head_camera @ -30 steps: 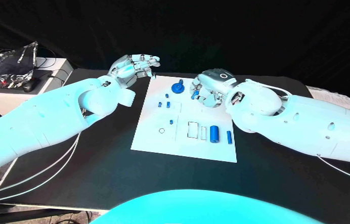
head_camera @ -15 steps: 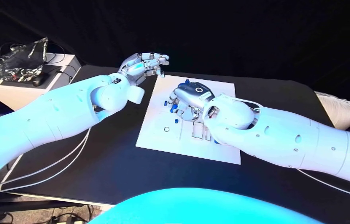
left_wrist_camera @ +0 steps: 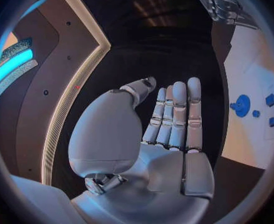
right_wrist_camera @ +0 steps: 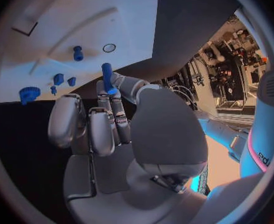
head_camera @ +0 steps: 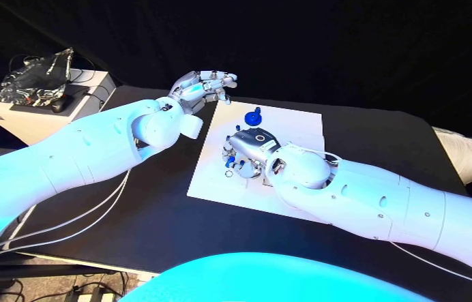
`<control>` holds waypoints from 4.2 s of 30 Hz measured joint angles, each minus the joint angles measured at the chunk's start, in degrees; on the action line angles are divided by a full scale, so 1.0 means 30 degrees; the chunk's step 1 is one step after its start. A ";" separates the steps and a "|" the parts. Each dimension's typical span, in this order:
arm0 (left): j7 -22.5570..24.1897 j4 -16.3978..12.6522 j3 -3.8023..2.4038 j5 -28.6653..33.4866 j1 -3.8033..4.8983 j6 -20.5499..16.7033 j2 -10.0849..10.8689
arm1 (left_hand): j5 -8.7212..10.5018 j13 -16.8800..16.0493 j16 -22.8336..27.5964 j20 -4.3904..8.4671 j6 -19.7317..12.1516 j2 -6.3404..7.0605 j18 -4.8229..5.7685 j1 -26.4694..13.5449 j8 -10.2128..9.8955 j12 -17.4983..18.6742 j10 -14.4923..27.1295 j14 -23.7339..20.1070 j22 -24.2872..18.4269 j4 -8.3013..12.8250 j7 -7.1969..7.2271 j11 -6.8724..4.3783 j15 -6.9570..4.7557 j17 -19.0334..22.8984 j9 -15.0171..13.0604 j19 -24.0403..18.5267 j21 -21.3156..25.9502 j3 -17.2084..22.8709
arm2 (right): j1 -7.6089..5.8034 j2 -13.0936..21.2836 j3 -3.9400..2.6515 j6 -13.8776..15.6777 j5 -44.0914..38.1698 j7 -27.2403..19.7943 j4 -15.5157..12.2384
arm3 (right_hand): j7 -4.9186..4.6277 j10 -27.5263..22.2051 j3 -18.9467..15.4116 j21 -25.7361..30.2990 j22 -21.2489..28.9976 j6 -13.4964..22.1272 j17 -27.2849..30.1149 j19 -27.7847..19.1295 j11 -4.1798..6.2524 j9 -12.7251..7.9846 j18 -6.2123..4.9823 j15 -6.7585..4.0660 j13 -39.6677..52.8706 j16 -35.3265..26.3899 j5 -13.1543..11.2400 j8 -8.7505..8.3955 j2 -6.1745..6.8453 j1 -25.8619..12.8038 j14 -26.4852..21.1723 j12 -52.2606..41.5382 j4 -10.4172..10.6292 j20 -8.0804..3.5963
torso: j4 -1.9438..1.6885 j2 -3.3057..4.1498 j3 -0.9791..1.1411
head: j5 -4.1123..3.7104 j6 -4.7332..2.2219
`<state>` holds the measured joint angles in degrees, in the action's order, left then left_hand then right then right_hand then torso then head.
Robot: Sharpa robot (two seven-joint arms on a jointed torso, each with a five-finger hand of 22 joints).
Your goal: Assemble the parts on the task board
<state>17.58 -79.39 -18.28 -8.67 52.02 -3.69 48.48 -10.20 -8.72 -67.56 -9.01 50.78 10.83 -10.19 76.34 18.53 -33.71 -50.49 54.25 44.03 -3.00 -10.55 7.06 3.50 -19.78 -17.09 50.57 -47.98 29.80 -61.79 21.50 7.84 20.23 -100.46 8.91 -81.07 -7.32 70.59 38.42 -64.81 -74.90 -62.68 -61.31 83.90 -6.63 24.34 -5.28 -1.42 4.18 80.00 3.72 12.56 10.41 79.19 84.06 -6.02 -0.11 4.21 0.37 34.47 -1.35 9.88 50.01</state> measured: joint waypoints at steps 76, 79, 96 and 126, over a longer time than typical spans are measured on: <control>-0.0166 0.0046 -0.0001 0.0005 0.0001 0.0035 0.0058 | 0.0000 0.0038 0.0000 -0.0068 0.0001 0.0000 -0.0001 0.0000 0.0137 0.0000 0.0000 0.0000 -0.0113 -0.0109 0.0001 0.0000 0.0000 -0.0016 0.0000 0.0067 0.0148 -0.0109 | 0.0705 -0.0248 0.0273 -0.0003 0.0008 -0.0825 0.0779 | -0.0617 -0.3957 -0.5165 0.4506 0.0125 0.2946 0.1699 -0.0273 0.0195 -0.0653 -0.0001 0.0653 -0.0124 -0.0518 0.0461 -0.1893 0.0765 -0.1087 -0.0109 0.0572 0.1041 0.0554 | 0.0044 -0.0020 0.0046 | 0.0628 -0.0002; -0.0180 0.0059 -0.0001 0.0005 0.0001 0.0041 0.0063 | 0.0000 0.0038 0.0000 -0.0068 0.0002 0.0000 -0.0001 0.0000 0.0138 0.0000 0.0000 0.0000 -0.0113 -0.0109 0.0001 0.0000 0.0000 -0.0016 0.0000 0.0068 0.0148 -0.0109 | 0.0740 -0.0062 0.0273 0.0438 0.0120 -0.0801 0.0572 | -0.0679 -0.4079 -0.6178 0.4655 0.0243 0.3008 0.1751 -0.0273 0.0177 -0.0752 -0.0002 0.0653 -0.0124 -0.0518 0.0461 -0.2053 0.0454 -0.0756 -0.0109 0.0423 0.1324 0.0554 | 0.0042 -0.0020 0.0051 | 0.0619 -0.0002; -0.0297 0.0170 0.0017 0.0011 -0.0011 0.0162 0.0188 | 0.0000 0.0050 0.0000 -0.0067 0.0001 0.0000 -0.0001 0.0000 0.0137 0.0000 0.0000 0.0000 -0.0147 -0.0163 0.0001 0.0000 0.0000 -0.0015 0.0000 0.0067 0.0147 -0.0162 | -0.0640 0.5219 -0.0334 0.3121 0.4353 -0.0891 -0.2891 | -0.0686 -0.0218 -0.6793 0.3406 -0.0006 0.2647 0.0511 0.0071 0.0541 -0.1127 0.0000 0.0441 0.0692 0.0045 0.2540 -0.2295 -0.0363 0.0786 0.0012 -0.2118 0.3045 0.0469 | 0.0258 -0.0092 0.0128 | -0.0071 -0.0002; -0.0145 -0.0370 0.0019 -0.0317 -0.0892 0.0393 0.0486 | 0.0000 0.0072 0.0074 -0.0067 0.0001 0.0000 -0.0001 0.0000 0.0137 0.0000 0.0000 0.0000 -0.0192 -0.0161 0.0001 0.0000 0.0000 -0.0012 0.0000 0.0067 0.0222 -0.0161 | -0.2016 1.0123 0.0062 -0.2555 1.3838 0.7621 -0.5709 | 0.0583 0.4478 -0.8852 -0.5619 -0.0012 0.2829 -0.4553 0.0036 0.1871 0.3959 0.1046 -0.0451 2.3586 0.2962 0.5380 0.2548 -0.0596 -0.6218 0.0029 -2.7956 0.5635 -0.0446 | 0.1064 -0.0560 0.0650 | -0.2413 -0.0004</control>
<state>17.14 -80.50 -18.22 -9.62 49.34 -2.51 49.94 -10.20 -8.50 -67.34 -9.21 50.78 10.83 -10.19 76.34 18.94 -33.71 -50.49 54.25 43.45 -3.48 -10.54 7.06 3.50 -19.81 -17.09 50.77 -47.32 29.32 -67.83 51.87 8.03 12.57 -58.95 31.77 -98.20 -5.57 84.03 11.86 -81.67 -74.94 -54.19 -74.97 84.00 -1.01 36.22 -2.14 -2.77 74.94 88.88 19.86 20.20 8.63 60.54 84.15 -89.88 16.79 2.87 3.57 32.79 0.60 2.64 50.00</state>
